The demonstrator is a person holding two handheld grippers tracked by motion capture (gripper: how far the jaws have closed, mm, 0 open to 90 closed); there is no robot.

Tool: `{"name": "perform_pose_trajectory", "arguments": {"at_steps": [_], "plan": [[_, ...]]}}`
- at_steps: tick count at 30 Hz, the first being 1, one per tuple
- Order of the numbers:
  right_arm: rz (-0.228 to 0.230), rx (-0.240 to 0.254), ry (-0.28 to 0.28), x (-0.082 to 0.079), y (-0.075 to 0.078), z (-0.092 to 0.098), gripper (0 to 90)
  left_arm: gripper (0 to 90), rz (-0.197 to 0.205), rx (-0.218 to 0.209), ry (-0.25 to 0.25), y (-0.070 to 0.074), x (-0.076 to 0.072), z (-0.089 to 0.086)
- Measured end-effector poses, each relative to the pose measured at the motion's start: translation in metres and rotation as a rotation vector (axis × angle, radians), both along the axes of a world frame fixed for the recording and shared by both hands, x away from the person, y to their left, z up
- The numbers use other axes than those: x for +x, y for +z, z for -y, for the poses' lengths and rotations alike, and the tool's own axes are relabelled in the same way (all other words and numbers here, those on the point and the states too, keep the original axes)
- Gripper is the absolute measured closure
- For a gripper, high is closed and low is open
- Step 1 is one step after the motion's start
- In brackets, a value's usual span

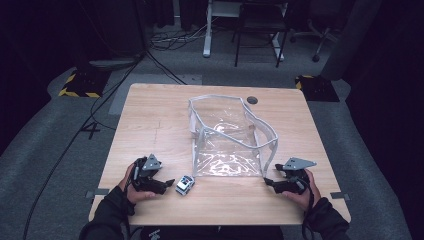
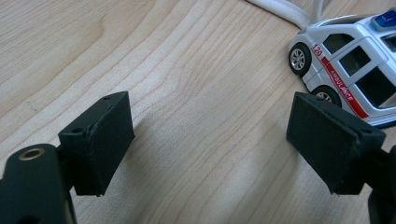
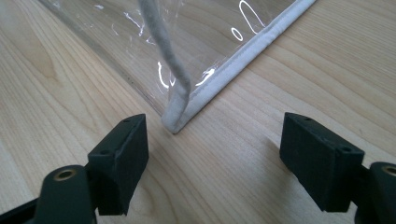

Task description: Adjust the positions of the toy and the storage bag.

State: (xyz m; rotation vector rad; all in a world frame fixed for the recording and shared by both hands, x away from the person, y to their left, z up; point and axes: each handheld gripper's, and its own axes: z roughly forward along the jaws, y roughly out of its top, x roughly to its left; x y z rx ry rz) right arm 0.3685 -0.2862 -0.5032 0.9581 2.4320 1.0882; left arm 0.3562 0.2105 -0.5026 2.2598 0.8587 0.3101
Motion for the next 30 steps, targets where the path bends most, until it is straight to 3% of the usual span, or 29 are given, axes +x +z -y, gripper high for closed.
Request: {"name": "perform_pose_trajectory", "arguments": {"at_steps": [13,18,21,27,30], "plan": [[0.001,0.000,-0.013,-0.001,0.000,-0.001,23.4,15.2,-0.004,0.000,-0.001,0.000,0.000,0.000],[0.032,-0.017,-0.006,-0.004,0.000,-0.004,23.0,15.3,-0.010,-0.003,-0.002,0.000,0.000,0.000],[0.024,-0.012,-0.009,-0.004,0.000,-0.007,23.0,16.8,-0.002,-0.002,0.007,0.001,0.002,0.000],[0.029,-0.013,0.005,-0.004,0.000,-0.020,27.4,19.2,-0.032,-0.042,0.043,0.002,0.006,-0.003],[0.035,-0.005,0.029,-0.003,0.001,-0.028,35.6,20.2,0.019,-0.084,0.069,0.014,0.006,-0.006]]}}
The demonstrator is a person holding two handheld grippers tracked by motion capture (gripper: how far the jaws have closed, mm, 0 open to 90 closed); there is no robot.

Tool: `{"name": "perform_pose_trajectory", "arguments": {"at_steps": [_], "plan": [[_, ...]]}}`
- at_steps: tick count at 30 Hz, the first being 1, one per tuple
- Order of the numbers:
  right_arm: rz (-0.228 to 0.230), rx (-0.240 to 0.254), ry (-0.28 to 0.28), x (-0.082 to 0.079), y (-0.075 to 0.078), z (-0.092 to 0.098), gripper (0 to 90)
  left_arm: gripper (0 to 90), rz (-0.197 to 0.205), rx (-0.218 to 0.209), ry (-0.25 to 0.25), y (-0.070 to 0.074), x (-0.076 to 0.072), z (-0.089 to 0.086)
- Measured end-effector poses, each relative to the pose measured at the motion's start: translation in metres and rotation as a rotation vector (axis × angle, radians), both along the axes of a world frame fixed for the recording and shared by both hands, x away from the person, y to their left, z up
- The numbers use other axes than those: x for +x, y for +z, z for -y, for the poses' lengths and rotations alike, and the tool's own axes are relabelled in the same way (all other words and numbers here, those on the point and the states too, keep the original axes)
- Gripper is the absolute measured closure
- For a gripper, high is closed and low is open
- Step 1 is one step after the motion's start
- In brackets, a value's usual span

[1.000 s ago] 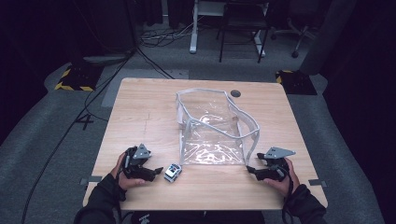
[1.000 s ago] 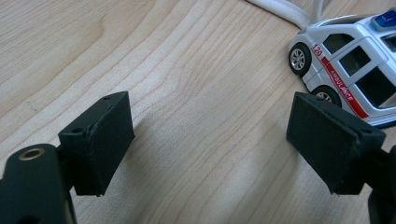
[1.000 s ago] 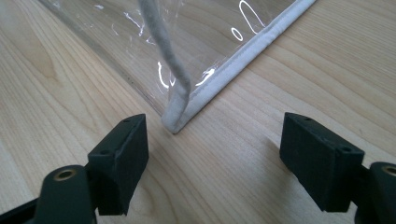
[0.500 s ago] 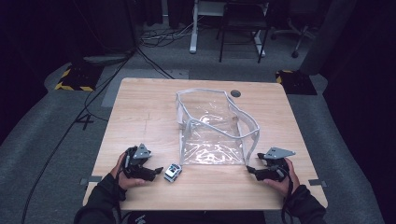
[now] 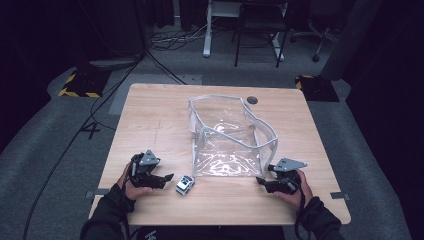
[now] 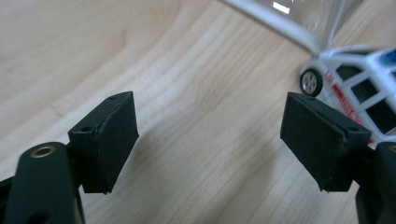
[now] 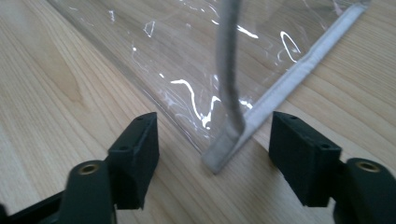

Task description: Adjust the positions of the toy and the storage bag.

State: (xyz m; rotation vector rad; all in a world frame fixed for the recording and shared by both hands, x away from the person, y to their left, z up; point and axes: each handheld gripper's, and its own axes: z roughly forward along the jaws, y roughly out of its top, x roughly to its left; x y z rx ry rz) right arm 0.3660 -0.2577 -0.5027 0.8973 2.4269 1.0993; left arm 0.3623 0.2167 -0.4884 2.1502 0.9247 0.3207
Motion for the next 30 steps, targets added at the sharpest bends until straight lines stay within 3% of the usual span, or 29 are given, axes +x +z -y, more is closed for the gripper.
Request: {"name": "perform_pose_trajectory", "arguments": {"at_steps": [4,6,8,10,14,20,22,26,30], "plan": [[0.023,-0.007,0.013,-0.001,0.000,-0.007,42.6,21.8,0.068,-0.080,-0.001,0.024,0.000,0.005],[0.051,-0.016,0.010,-0.001,0.000,-0.009,48.1,22.2,0.099,-0.084,-0.020,0.033,0.000,0.013],[0.060,-0.023,0.004,-0.001,0.001,-0.010,49.6,22.7,0.096,-0.087,-0.037,0.036,-0.001,0.018],[0.060,-0.023,0.007,-0.001,0.001,-0.010,50.1,23.0,0.123,-0.088,-0.075,0.044,0.001,0.032],[0.060,-0.023,0.006,-0.001,0.001,-0.010,50.4,23.0,0.122,-0.091,-0.127,0.050,0.003,0.052],[0.064,-0.024,0.006,-0.002,0.000,-0.010,51.5,25.3,0.132,-0.060,-0.183,0.059,0.011,0.073],[0.066,-0.021,0.008,-0.003,0.000,-0.011,52.5,25.4,0.106,-0.053,-0.216,0.066,0.016,0.085],[0.076,-0.029,0.017,-0.004,0.001,-0.012,55.0,31.0,0.102,-0.002,-0.226,0.070,0.022,0.096],[0.085,-0.031,0.021,-0.005,0.001,-0.011,58.3,40.3,0.101,0.093,-0.245,0.063,0.032,0.112]]}}
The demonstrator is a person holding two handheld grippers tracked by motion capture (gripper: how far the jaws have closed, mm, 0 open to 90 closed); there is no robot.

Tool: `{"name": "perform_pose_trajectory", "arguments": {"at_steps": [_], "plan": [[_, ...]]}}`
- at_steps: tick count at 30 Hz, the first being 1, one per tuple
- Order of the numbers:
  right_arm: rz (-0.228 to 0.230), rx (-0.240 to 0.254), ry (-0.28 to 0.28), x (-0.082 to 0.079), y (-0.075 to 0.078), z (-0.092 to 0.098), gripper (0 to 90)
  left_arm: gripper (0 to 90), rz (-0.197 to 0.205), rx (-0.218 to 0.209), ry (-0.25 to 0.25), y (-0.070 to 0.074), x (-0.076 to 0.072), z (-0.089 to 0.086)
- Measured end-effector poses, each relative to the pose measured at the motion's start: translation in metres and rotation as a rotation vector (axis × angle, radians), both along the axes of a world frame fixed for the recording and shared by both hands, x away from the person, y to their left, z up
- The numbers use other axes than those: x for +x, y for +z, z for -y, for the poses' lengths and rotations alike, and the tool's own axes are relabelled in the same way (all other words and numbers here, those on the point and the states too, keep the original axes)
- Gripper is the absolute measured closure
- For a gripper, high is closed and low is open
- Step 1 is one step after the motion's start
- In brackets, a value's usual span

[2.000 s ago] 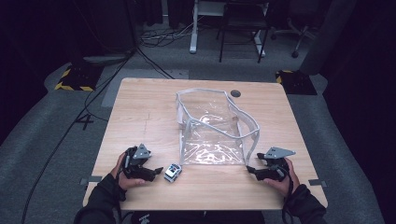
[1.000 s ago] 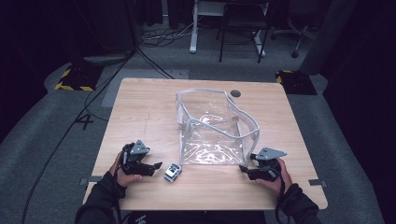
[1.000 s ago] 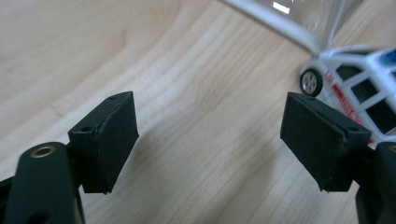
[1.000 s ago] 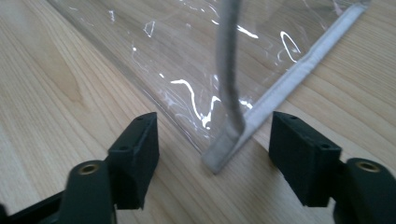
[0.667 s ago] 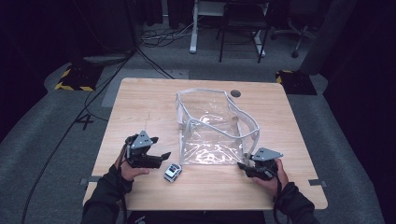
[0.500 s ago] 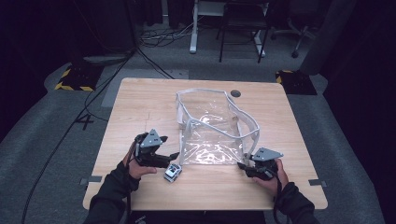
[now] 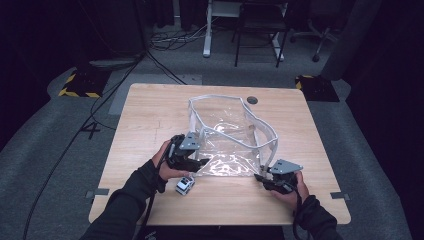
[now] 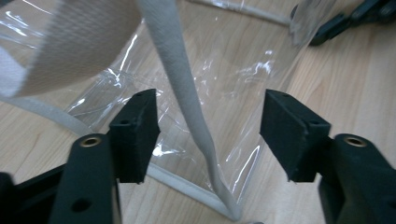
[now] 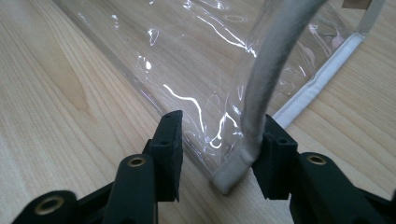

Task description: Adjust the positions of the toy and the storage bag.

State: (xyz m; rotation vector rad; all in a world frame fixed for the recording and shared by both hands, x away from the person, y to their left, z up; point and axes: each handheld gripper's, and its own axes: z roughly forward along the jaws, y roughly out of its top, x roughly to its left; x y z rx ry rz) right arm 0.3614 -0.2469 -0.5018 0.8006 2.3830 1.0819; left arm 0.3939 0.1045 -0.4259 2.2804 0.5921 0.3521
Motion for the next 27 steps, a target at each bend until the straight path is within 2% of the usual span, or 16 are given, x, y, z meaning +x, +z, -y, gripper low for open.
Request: {"name": "perform_pose_trajectory", "arguments": {"at_steps": [1,2,4,6,7,9,12,14,16,17,18,20,21,22,23,27], "plan": [[0.000,0.001,0.003,0.000,0.000,0.000,58.9,43.9,-0.011,0.004,-0.005,-0.002,0.002,0.002],[-0.001,0.004,0.003,0.000,0.000,0.001,59.7,43.5,-0.031,0.015,-0.017,-0.003,0.004,0.004],[-0.007,0.008,0.004,0.000,0.001,0.001,61.1,43.5,-0.027,0.024,-0.034,-0.003,0.008,0.006],[-0.003,0.010,0.003,0.001,0.001,0.002,62.0,48.4,-0.031,0.032,-0.042,-0.003,0.009,0.007],[-0.009,0.007,-0.002,0.002,0.001,0.002,62.3,48.6,-0.012,0.042,-0.026,-0.002,0.014,0.009],[-0.003,-0.004,-0.004,0.005,0.002,0.001,63.0,52.5,-0.011,0.056,-0.028,-0.002,0.021,0.011],[-0.005,-0.001,-0.012,0.009,0.002,0.000,63.6,51.6,-0.044,0.078,-0.010,-0.003,0.030,0.015],[-0.009,-0.003,-0.019,0.014,0.002,0.000,64.5,50.9,-0.015,0.081,-0.012,-0.004,0.037,0.019],[-0.007,0.000,-0.026,0.016,0.002,0.001,65.0,51.0,-0.014,0.082,0.000,-0.005,0.040,0.020],[0.005,-0.002,-0.028,0.022,0.002,0.002,65.0,51.0,-0.025,0.089,0.014,-0.004,0.046,0.022],[-0.008,0.004,-0.032,0.024,0.002,0.002,65.0,51.0,-0.029,0.088,0.022,-0.005,0.049,0.023],[-0.008,-0.007,-0.040,0.030,0.003,0.002,65.0,51.0,-0.016,0.090,0.014,-0.005,0.053,0.023],[-0.003,-0.014,-0.044,0.034,0.003,0.003,65.0,51.0,-0.042,0.097,0.015,-0.007,0.059,0.025],[-0.003,-0.014,-0.044,0.034,0.003,0.003,65.0,51.0,-0.042,0.097,0.015,-0.007,0.059,0.025],[0.005,-0.027,-0.059,0.042,0.004,0.002,65.0,51.0,-0.034,0.103,0.041,-0.009,0.064,0.027],[0.003,-0.028,-0.085,0.056,0.004,0.003,65.0,50.3,-0.043,0.105,0.067,-0.010,0.074,0.029]]}}
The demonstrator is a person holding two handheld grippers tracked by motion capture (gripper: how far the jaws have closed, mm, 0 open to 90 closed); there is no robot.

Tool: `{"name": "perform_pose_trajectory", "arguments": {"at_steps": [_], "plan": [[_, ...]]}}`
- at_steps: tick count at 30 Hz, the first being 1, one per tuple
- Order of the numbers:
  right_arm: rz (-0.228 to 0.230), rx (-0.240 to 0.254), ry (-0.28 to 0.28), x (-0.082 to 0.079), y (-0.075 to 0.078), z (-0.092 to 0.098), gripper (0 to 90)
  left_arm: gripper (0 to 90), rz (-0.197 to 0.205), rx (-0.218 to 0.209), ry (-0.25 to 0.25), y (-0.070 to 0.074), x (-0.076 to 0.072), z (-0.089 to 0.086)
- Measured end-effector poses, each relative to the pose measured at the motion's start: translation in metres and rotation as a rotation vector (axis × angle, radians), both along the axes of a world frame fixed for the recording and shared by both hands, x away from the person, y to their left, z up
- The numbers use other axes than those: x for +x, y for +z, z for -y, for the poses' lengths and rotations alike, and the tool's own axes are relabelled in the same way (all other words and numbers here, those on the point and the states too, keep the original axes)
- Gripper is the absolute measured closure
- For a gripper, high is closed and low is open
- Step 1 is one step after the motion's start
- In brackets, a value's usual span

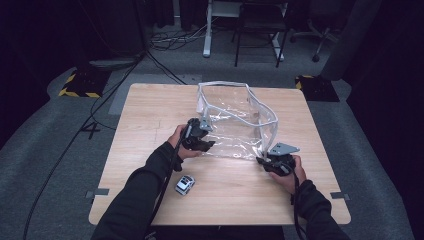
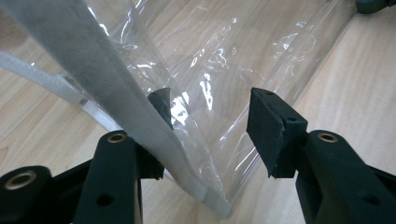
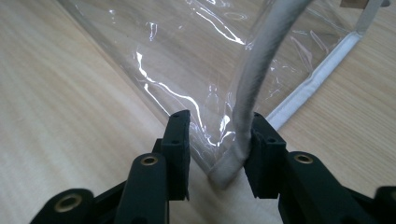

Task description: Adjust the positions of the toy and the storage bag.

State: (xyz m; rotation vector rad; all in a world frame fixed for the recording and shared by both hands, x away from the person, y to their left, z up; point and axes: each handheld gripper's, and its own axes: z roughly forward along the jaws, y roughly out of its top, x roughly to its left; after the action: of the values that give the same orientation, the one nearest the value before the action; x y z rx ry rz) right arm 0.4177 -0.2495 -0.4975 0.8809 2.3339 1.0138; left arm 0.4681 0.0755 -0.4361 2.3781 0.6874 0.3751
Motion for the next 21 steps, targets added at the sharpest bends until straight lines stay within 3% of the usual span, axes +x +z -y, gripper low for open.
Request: {"name": "perform_pose_trajectory", "arguments": {"at_steps": [3,4,6,8,9,12,15,17,19,20,21], "plan": [[-0.010,0.010,-0.006,0.006,0.000,0.000,64.8,51.1,0.000,-0.014,0.019,0.000,0.001,-0.003],[-0.011,0.015,-0.017,0.008,0.000,-0.001,62.5,50.3,-0.023,-0.021,0.044,0.002,-0.005,-0.010],[-0.019,0.011,-0.029,0.007,-0.001,0.000,57.0,48.7,0.009,-0.021,0.016,0.006,-0.011,-0.020],[-0.025,0.021,-0.007,0.005,-0.002,0.002,53.9,47.3,0.019,-0.066,0.043,0.009,-0.018,-0.030],[-0.025,0.021,-0.007,0.005,-0.002,0.002,53.9,46.7,0.019,-0.066,0.043,0.009,-0.018,-0.030],[-0.051,0.059,0.019,-0.005,0.003,0.013,46.9,42.4,0.034,-0.106,0.075,0.014,-0.040,-0.063],[-0.065,0.069,0.034,-0.013,0.006,0.021,43.5,38.8,0.023,-0.107,0.093,0.010,-0.058,-0.086],[-0.079,0.095,0.033,-0.020,0.007,0.027,41.7,36.3,0.042,-0.079,0.111,0.007,-0.069,-0.104],[-0.079,0.085,0.034,-0.024,0.007,0.032,40.6,34.1,0.024,-0.086,0.126,0.004,-0.075,-0.112],[-0.080,0.079,0.027,-0.027,0.007,0.035,40.6,34.0,0.022,-0.105,0.162,-0.001,-0.083,-0.132],[-0.079,0.072,0.025,-0.029,0.006,0.037,40.5,34.0,-0.003,-0.124,0.177,-0.006,-0.088,-0.140]]}}
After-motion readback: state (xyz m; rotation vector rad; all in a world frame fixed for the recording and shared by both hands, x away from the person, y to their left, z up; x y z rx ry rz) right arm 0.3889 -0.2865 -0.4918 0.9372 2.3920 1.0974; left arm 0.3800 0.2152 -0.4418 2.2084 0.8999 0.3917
